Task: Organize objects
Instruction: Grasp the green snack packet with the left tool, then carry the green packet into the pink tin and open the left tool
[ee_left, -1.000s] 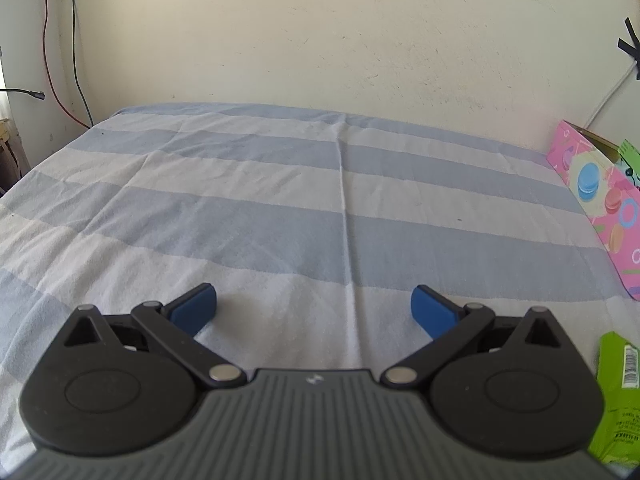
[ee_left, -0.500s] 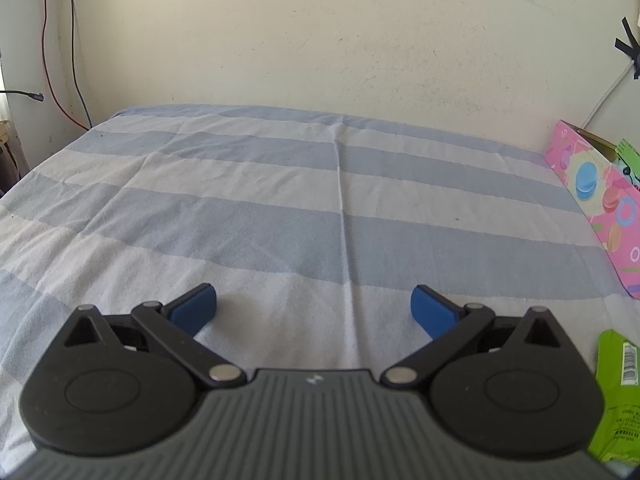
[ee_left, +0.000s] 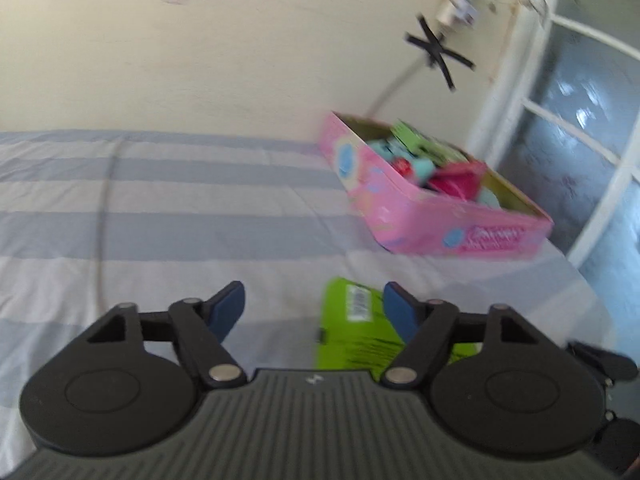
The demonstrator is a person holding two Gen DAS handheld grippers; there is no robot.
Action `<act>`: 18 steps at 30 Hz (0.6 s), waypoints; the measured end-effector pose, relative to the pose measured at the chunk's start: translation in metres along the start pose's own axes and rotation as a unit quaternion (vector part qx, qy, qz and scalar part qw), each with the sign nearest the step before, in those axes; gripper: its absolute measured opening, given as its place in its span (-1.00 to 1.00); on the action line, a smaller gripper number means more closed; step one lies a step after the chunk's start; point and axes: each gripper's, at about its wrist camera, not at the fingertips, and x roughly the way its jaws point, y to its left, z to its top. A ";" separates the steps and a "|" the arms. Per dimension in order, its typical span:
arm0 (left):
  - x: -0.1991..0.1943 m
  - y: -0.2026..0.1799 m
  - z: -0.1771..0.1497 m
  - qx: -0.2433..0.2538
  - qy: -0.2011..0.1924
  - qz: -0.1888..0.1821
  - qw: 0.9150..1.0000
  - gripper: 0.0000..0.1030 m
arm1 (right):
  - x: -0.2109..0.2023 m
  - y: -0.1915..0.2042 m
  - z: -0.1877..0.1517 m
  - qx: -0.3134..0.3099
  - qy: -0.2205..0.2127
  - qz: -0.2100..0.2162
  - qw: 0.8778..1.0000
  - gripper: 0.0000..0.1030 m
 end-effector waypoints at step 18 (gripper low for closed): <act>0.008 -0.077 0.034 0.018 -0.038 -0.028 0.999 0.04 | 0.013 -0.012 0.038 -0.018 -0.059 0.003 0.998 -0.39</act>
